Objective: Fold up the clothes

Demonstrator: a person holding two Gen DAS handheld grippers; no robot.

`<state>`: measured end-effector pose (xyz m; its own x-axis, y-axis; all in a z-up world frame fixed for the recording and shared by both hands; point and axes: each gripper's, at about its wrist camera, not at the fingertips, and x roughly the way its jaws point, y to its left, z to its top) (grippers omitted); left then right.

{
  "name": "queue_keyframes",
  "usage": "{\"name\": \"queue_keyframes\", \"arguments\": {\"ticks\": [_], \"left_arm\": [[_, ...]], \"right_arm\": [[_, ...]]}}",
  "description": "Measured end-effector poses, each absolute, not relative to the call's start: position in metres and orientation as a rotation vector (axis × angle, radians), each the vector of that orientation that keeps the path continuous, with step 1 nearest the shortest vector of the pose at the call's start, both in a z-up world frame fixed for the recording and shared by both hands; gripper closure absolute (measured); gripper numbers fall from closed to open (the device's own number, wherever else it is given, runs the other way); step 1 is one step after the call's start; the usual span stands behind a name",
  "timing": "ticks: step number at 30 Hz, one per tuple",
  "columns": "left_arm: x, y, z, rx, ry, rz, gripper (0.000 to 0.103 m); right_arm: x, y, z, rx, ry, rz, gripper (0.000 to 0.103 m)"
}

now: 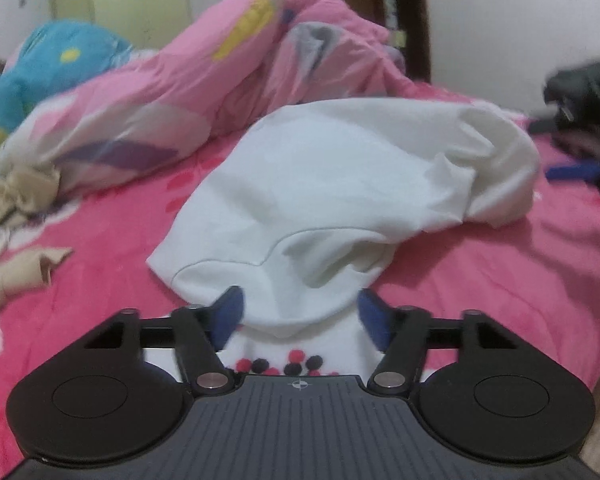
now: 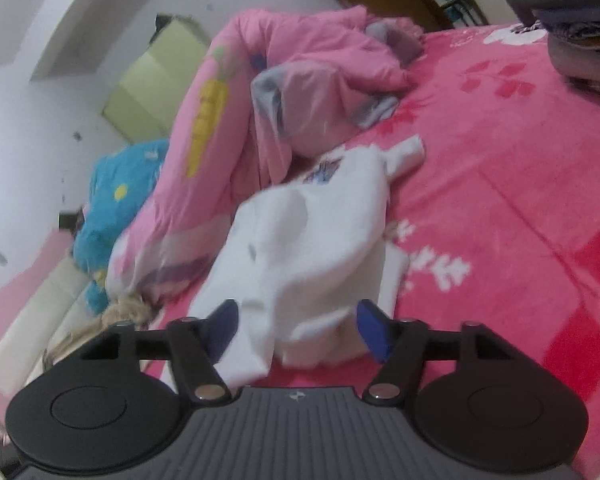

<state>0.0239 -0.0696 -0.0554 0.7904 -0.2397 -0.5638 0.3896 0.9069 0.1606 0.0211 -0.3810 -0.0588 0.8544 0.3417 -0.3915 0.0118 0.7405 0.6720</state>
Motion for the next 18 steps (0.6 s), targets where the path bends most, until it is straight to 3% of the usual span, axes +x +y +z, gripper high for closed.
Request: {"name": "queue_keyframes", "arguments": {"ticks": [3, 5, 7, 9, 11, 13, 16, 18], "left_arm": [[0.022, -0.085, -0.062, 0.383, 0.531, -0.345, 0.027], [0.023, -0.093, -0.068, 0.424, 0.516, -0.343, 0.030], [0.028, -0.096, -0.072, 0.421, 0.532, -0.352, 0.038], [0.035, -0.098, -0.075, 0.409, 0.553, -0.354, 0.046], [0.044, -0.101, -0.076, 0.398, 0.552, -0.345, 0.046], [0.051, -0.107, -0.076, 0.412, 0.540, -0.346, 0.044], [0.058, -0.117, -0.082, 0.458, 0.524, -0.360, 0.042], [0.062, -0.118, -0.084, 0.457, 0.518, -0.365, 0.046]], "right_arm": [[0.037, -0.380, -0.062, 0.682, 0.541, 0.161, 0.019], [0.045, -0.376, -0.073, 0.661, 0.554, 0.132, 0.011], [0.058, -0.371, -0.089, 0.656, 0.605, 0.131, 0.011], [0.067, -0.365, -0.101, 0.656, 0.633, 0.149, 0.020], [0.071, -0.359, -0.098, 0.653, 0.600, 0.212, 0.069], [0.077, -0.357, -0.092, 0.684, 0.568, 0.279, 0.092], [0.083, -0.353, -0.067, 0.667, 0.463, 0.345, 0.098], [0.079, -0.354, -0.044, 0.668, 0.368, 0.412, 0.099]]}}
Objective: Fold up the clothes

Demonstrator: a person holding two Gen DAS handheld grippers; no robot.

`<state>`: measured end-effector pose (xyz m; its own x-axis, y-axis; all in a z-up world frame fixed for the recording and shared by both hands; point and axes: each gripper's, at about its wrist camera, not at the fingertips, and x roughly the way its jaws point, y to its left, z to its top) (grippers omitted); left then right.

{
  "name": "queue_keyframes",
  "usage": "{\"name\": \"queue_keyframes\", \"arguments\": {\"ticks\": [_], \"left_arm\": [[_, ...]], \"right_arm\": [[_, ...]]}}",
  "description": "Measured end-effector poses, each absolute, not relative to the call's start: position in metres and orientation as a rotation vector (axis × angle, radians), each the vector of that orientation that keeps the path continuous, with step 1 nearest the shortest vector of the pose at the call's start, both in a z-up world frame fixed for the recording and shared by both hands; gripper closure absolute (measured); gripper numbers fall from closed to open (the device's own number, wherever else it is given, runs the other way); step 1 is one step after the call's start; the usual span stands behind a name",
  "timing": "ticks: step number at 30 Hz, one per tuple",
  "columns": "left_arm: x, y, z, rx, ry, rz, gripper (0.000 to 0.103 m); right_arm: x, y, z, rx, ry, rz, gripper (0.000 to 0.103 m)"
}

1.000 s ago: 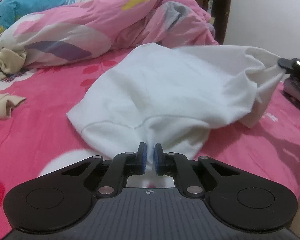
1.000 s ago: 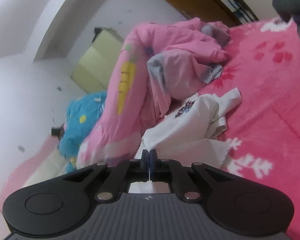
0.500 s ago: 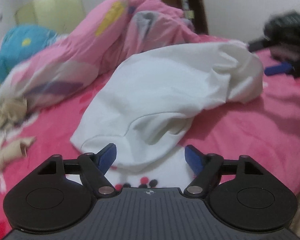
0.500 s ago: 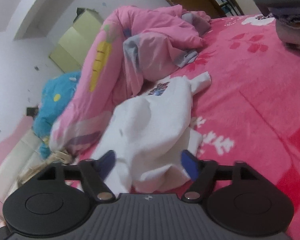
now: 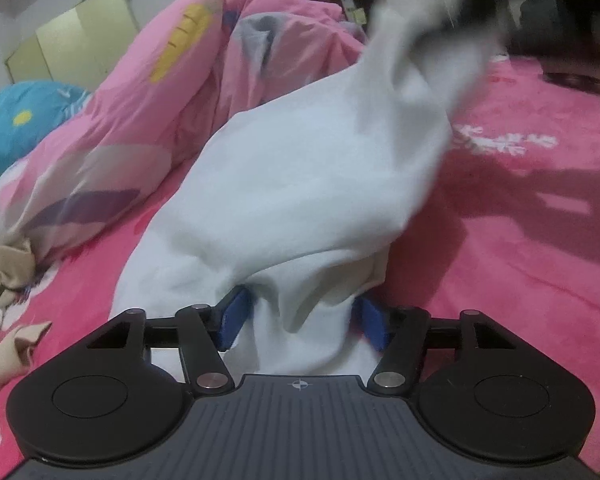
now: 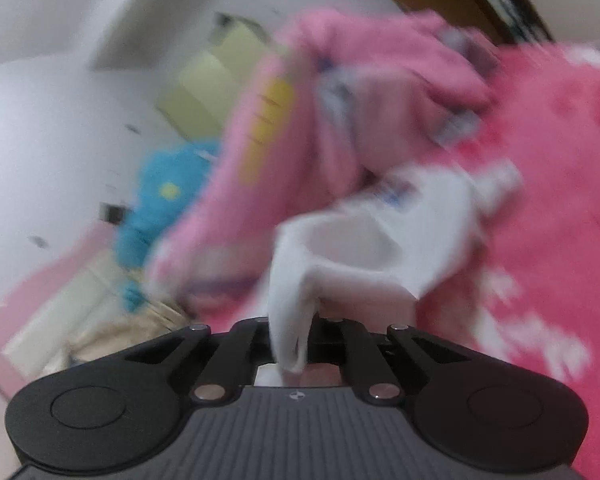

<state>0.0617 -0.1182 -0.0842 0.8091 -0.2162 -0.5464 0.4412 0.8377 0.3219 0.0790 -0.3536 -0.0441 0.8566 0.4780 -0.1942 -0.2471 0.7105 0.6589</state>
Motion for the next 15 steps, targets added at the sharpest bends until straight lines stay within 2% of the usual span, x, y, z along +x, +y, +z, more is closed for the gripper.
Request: {"name": "queue_keyframes", "arguments": {"ticks": [2, 4, 5, 10, 15], "left_arm": [[0.063, -0.111, -0.080, 0.393, 0.533, -0.363, 0.068], [0.064, -0.102, -0.073, 0.317, 0.544, -0.357, 0.084], [0.063, -0.097, -0.068, 0.283, 0.535, -0.354, 0.088], [0.049, -0.060, -0.028, 0.076, 0.394, -0.315, 0.097], [0.033, -0.021, 0.026, -0.020, 0.244, -0.250, 0.100]], "right_arm": [[0.073, -0.353, -0.019, 0.658, 0.280, 0.469, 0.099], [0.067, -0.351, 0.008, 0.622, 0.210, 0.506, 0.099], [0.067, -0.350, 0.019, 0.607, 0.190, 0.520, 0.099], [0.065, -0.334, 0.074, 0.503, 0.118, 0.564, 0.099], [0.052, -0.317, 0.125, 0.436, 0.037, 0.620, 0.099]]}}
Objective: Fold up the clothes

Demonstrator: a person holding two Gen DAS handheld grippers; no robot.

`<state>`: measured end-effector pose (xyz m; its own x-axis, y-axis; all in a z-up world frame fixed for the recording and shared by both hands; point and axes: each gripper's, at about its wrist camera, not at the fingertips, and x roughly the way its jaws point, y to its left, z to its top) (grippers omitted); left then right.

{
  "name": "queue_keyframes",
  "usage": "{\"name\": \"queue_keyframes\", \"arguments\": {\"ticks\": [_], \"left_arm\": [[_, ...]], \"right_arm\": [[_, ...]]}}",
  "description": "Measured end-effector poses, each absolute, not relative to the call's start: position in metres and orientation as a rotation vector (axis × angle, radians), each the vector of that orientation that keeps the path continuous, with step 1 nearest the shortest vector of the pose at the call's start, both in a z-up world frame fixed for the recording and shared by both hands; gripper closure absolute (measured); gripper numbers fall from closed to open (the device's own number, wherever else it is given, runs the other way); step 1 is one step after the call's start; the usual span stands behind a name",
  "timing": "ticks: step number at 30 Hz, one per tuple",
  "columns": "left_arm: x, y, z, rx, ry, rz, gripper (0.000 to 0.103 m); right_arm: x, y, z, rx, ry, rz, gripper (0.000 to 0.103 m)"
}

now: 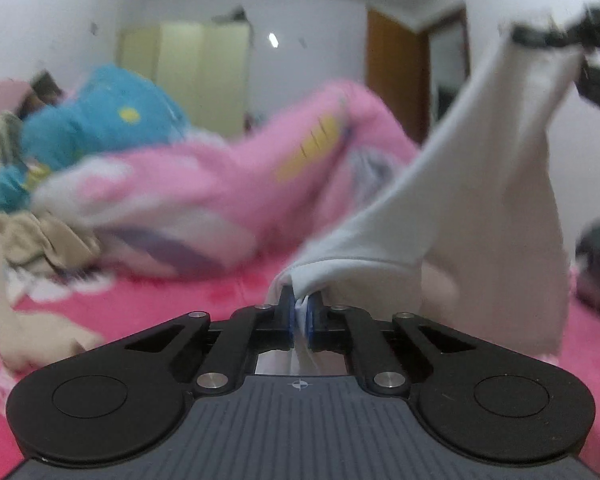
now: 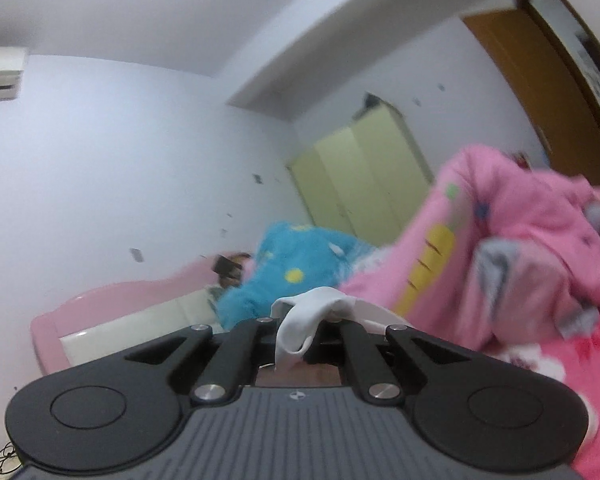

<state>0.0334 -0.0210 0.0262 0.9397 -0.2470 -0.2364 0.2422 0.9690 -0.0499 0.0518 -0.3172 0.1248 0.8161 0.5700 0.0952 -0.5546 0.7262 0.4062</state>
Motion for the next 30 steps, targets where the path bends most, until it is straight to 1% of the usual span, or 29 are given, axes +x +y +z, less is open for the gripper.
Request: {"name": "queue_keyframes", "arguments": {"ticks": [4, 8, 13, 16, 19, 23, 24, 26, 28, 30], "left_arm": [[0.019, 0.003, 0.079, -0.067, 0.157, -0.291, 0.100], [-0.008, 0.023, 0.124, -0.086, 0.022, -0.300, 0.100], [-0.041, 0.030, 0.157, -0.074, -0.126, -0.290, 0.102], [-0.047, 0.027, 0.163, -0.069, -0.140, -0.300, 0.102], [-0.046, 0.015, 0.152, -0.027, -0.096, -0.301, 0.102], [-0.031, 0.003, 0.118, 0.002, 0.049, -0.335, 0.099], [-0.025, 0.001, 0.107, 0.003, 0.092, -0.335, 0.097], [-0.012, -0.004, 0.085, 0.006, 0.180, -0.334, 0.087], [0.002, -0.008, 0.056, 0.008, 0.284, -0.307, 0.085], [0.018, -0.006, 0.032, 0.015, 0.394, -0.254, 0.085]], "right_arm": [[0.030, -0.309, 0.165, 0.411, -0.034, 0.654, 0.099], [0.000, -0.308, 0.199, 0.388, -0.119, 0.654, 0.099], [-0.030, -0.319, 0.217, 0.407, -0.182, 0.674, 0.099], [-0.043, -0.324, 0.221, 0.404, -0.197, 0.675, 0.099], [-0.044, -0.330, 0.218, 0.383, -0.185, 0.625, 0.099], [-0.037, -0.343, 0.212, 0.347, -0.155, 0.523, 0.099], [-0.030, -0.348, 0.211, 0.331, -0.145, 0.482, 0.099], [-0.011, -0.362, 0.206, 0.299, -0.110, 0.387, 0.099], [0.018, -0.379, 0.194, 0.242, -0.053, 0.249, 0.099], [0.052, -0.402, 0.177, 0.219, 0.059, 0.086, 0.096]]}}
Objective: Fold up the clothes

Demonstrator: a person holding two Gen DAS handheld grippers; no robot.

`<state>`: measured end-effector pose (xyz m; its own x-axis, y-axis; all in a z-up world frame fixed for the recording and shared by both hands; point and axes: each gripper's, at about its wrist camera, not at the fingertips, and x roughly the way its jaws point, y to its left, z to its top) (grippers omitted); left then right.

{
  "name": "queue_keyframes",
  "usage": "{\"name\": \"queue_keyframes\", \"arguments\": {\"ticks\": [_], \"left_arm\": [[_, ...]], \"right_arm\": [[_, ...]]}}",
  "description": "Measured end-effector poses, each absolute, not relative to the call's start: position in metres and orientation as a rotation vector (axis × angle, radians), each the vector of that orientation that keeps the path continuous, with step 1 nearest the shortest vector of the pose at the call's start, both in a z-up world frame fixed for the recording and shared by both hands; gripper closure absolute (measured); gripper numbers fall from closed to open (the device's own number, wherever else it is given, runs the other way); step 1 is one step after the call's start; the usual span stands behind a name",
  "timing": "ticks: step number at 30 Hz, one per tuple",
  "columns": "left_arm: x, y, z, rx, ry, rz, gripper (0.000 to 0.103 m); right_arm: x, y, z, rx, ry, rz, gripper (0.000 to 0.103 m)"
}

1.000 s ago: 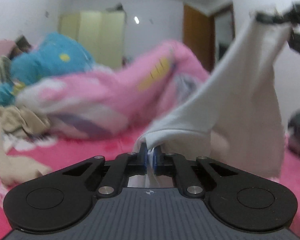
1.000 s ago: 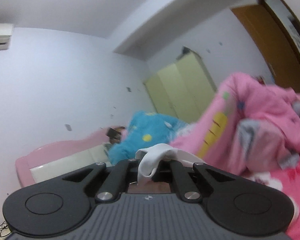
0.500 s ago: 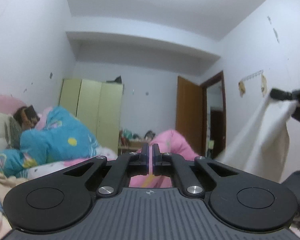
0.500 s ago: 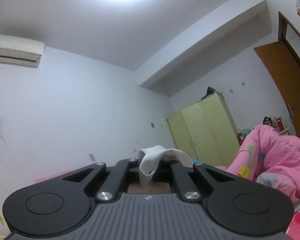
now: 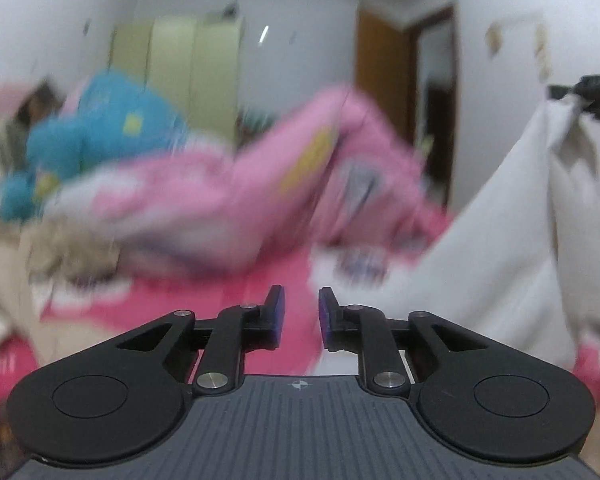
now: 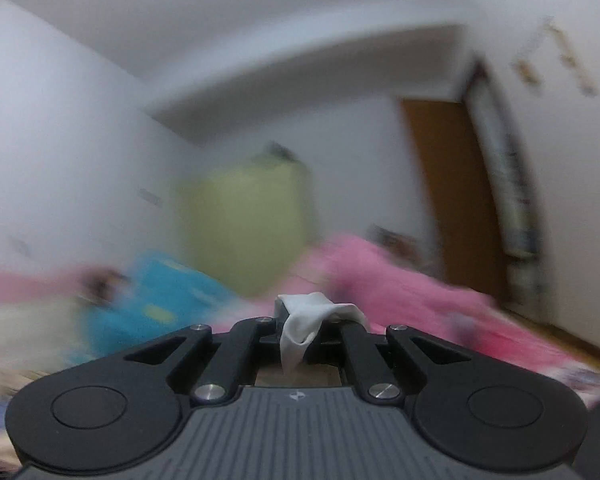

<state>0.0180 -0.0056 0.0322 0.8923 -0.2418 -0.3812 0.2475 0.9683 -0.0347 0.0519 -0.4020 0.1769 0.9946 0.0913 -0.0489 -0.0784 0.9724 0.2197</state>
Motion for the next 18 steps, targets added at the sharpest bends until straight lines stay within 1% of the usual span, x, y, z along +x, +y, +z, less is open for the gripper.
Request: {"name": "queue_keyframes", "arguments": {"ticks": [1, 2, 3, 4, 5, 7, 9, 11, 14, 16, 18], "left_arm": [[0.024, -0.006, 0.018, 0.010, 0.459, -0.229, 0.084], [0.030, -0.004, 0.005, -0.005, 0.517, -0.227, 0.084], [0.035, 0.000, -0.003, -0.027, 0.553, -0.230, 0.084], [0.038, 0.003, -0.012, -0.045, 0.585, -0.229, 0.084], [0.040, 0.006, -0.022, -0.060, 0.616, -0.228, 0.084], [0.045, 0.011, -0.036, -0.067, 0.655, -0.228, 0.084], [0.053, 0.015, -0.047, -0.054, 0.676, -0.228, 0.083], [0.058, 0.018, -0.053, -0.047, 0.682, -0.221, 0.083], [0.057, 0.026, -0.056, -0.074, 0.679, -0.217, 0.082], [0.055, 0.028, -0.062, -0.090, 0.682, -0.216, 0.082], [0.056, 0.030, -0.067, -0.106, 0.692, -0.203, 0.082]], "right_arm": [[0.068, -0.411, 0.166, 0.211, 0.132, -0.001, 0.086], [0.083, -0.420, 0.151, 0.189, 0.219, -0.084, 0.062], [0.096, -0.426, 0.133, 0.149, 0.319, -0.138, 0.047], [0.109, -0.432, 0.114, 0.105, 0.427, -0.183, 0.027], [0.117, -0.434, 0.092, 0.054, 0.548, -0.197, 0.025], [0.120, -0.432, 0.051, -0.033, 0.733, -0.198, 0.025], [0.107, -0.425, 0.028, -0.089, 0.797, -0.190, 0.026], [0.080, -0.413, 0.023, -0.127, 0.751, -0.189, 0.026], [0.037, -0.374, 0.040, -0.161, 0.543, -0.048, 0.025], [0.018, -0.333, 0.047, -0.184, 0.446, 0.135, 0.025], [0.012, -0.283, 0.038, -0.286, 0.408, 0.284, 0.025]]}}
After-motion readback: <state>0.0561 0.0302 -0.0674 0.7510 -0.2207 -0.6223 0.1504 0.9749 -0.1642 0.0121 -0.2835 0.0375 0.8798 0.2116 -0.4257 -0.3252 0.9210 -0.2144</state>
